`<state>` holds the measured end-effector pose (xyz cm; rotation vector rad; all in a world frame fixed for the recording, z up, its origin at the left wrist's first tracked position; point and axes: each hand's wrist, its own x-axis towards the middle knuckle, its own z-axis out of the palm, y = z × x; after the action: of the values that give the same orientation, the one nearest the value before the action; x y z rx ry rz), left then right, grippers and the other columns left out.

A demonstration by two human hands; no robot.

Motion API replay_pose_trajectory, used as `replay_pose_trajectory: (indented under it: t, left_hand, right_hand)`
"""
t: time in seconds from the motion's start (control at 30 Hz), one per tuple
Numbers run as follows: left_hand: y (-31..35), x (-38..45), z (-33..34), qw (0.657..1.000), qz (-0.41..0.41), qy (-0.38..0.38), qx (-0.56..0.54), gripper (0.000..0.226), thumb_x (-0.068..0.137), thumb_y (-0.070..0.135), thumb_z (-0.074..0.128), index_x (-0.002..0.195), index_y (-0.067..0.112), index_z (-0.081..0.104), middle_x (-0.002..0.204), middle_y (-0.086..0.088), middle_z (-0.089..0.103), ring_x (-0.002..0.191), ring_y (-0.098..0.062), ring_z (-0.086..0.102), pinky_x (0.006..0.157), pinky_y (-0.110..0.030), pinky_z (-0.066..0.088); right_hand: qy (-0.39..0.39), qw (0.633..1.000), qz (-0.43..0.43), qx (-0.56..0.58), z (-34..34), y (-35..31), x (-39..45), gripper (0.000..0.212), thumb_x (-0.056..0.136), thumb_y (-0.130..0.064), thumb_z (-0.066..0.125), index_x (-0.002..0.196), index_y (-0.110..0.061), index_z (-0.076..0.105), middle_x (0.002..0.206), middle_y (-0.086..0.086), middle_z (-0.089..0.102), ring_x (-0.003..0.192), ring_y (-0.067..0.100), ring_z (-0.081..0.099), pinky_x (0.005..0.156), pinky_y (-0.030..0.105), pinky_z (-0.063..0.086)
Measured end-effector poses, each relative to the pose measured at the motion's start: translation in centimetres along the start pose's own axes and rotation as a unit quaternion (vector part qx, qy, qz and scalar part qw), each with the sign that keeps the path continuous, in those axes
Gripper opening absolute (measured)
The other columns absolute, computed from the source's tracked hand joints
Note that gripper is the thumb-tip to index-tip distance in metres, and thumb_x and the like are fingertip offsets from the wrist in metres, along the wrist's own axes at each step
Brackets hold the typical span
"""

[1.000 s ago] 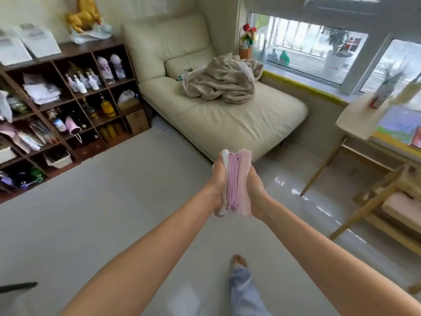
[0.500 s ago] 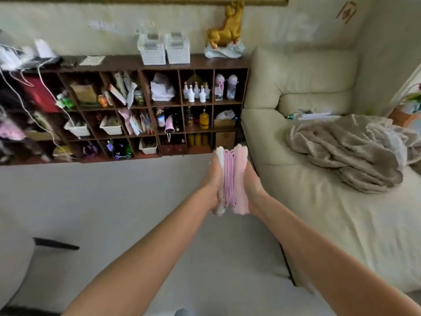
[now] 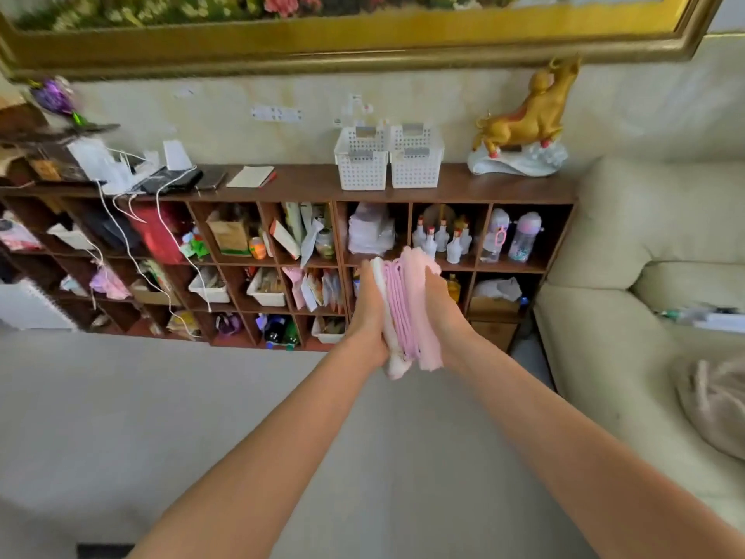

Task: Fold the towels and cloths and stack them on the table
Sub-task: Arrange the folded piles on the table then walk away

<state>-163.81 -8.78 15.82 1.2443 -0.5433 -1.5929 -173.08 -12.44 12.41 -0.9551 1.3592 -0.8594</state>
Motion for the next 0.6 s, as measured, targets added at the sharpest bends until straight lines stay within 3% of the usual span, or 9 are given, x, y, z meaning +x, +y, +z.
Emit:
replay_pose_trajectory:
  t: [0.07, 0.1, 0.13, 0.23, 0.3, 0.37, 0.43, 0.5, 0.6]
  left_hand:
    - [3.1, 4.2, -0.2, 0.997, 0.015, -0.025, -0.072, 0.065, 0.08, 0.076, 0.046, 0.107, 0.021, 0.069, 0.108, -0.015, 0.068, 0.1, -0.03, 0.064, 0.093, -0.044, 0.049]
    - [4.6, 6.4, -0.2, 0.994, 0.019, -0.054, -0.098, 0.07, 0.074, 0.077, 0.052, 0.116, 0.022, 0.067, 0.117, -0.015, 0.066, 0.108, -0.033, 0.062, 0.1, -0.048, 0.046]
    - [5.3, 7.8, -0.1, 0.992, 0.024, -0.077, -0.097, 0.068, 0.073, 0.074, 0.057, 0.119, 0.024, 0.066, 0.119, -0.013, 0.065, 0.11, -0.031, 0.062, 0.102, -0.048, 0.043]
    - [9.1, 15.6, 1.3, 0.994, 0.049, -0.072, -0.061, 0.034, 0.087, 0.053, 0.056, 0.103, 0.025, 0.063, 0.101, -0.002, 0.066, 0.091, -0.017, 0.063, 0.094, -0.038, 0.045]
    - [11.5, 19.4, 1.5, 0.987, 0.049, -0.088, -0.124, 0.04, 0.082, 0.043, 0.067, 0.115, 0.019, 0.065, 0.112, -0.008, 0.068, 0.1, -0.023, 0.065, 0.093, -0.04, 0.048]
    - [13.6, 25.3, 1.5, 0.979, 0.063, -0.053, -0.185, 0.044, 0.081, 0.036, 0.07, 0.12, 0.015, 0.065, 0.115, -0.013, 0.069, 0.105, -0.027, 0.065, 0.089, -0.042, 0.052]
    - [15.9, 29.5, 1.7, 0.973, 0.075, -0.022, -0.218, 0.04, 0.086, 0.035, 0.065, 0.119, 0.013, 0.065, 0.112, -0.014, 0.069, 0.105, -0.029, 0.065, 0.089, -0.043, 0.052]
    - [18.7, 33.9, 1.8, 0.966, 0.093, -0.017, -0.241, 0.041, 0.087, 0.037, 0.059, 0.12, 0.012, 0.064, 0.115, -0.015, 0.068, 0.108, -0.031, 0.063, 0.091, -0.043, 0.05]
    - [23.8, 40.5, 1.8, 0.963, 0.13, -0.001, -0.237, 0.054, 0.083, 0.039, 0.061, 0.129, 0.011, 0.059, 0.128, -0.017, 0.061, 0.121, -0.033, 0.055, 0.103, -0.047, 0.043]
  right_hand:
    - [0.003, 0.997, -0.01, -0.076, 1.5, -3.3, 5.8, 0.086, 0.059, -0.089, 0.026, 0.133, -0.046, 0.037, 0.14, -0.002, 0.044, 0.127, 0.03, 0.045, 0.105, 0.051, 0.036]
    - [0.013, 0.993, -0.026, -0.116, 2.1, -5.6, 6.9, 0.092, 0.06, -0.086, 0.024, 0.141, -0.041, 0.03, 0.144, 0.002, 0.04, 0.129, 0.032, 0.042, 0.107, 0.053, 0.033]
    - [0.018, 0.989, -0.052, -0.14, 2.6, -7.5, 7.5, 0.091, 0.066, -0.08, 0.022, 0.145, -0.035, 0.027, 0.147, 0.004, 0.037, 0.131, 0.032, 0.039, 0.108, 0.053, 0.031]
    - [0.038, 0.977, -0.084, -0.191, 4.0, -13.4, 15.2, 0.075, 0.079, -0.063, 0.022, 0.144, -0.027, 0.032, 0.148, 0.007, 0.035, 0.133, 0.032, 0.035, 0.11, 0.052, 0.028]
    - [0.019, 0.977, -0.084, -0.197, 5.0, -15.3, 19.8, 0.058, 0.09, -0.051, 0.025, 0.138, -0.022, 0.042, 0.141, 0.01, 0.044, 0.127, 0.032, 0.043, 0.108, 0.05, 0.033]
    - [-0.025, 0.979, -0.09, -0.182, 5.3, -17.5, 25.7, 0.044, 0.099, -0.038, 0.028, 0.13, -0.016, 0.05, 0.135, 0.012, 0.052, 0.12, 0.031, 0.05, 0.106, 0.045, 0.038]
    - [-0.085, 0.961, -0.119, -0.236, 5.3, -20.4, 29.2, 0.039, 0.103, -0.028, 0.03, 0.137, -0.015, 0.045, 0.142, 0.01, 0.046, 0.126, 0.028, 0.047, 0.107, 0.034, 0.035]
    - [-0.12, 0.933, -0.184, -0.285, 5.3, -23.4, 33.4, 0.043, 0.102, -0.029, 0.038, 0.144, -0.022, 0.037, 0.15, 0.003, 0.037, 0.134, 0.022, 0.039, 0.108, 0.03, 0.03]
    - [-0.106, 0.901, -0.264, -0.329, 6.2, -27.2, 39.5, 0.047, 0.1, -0.037, 0.041, 0.146, -0.025, 0.035, 0.153, 0.001, 0.033, 0.138, 0.021, 0.034, 0.113, 0.034, 0.025]
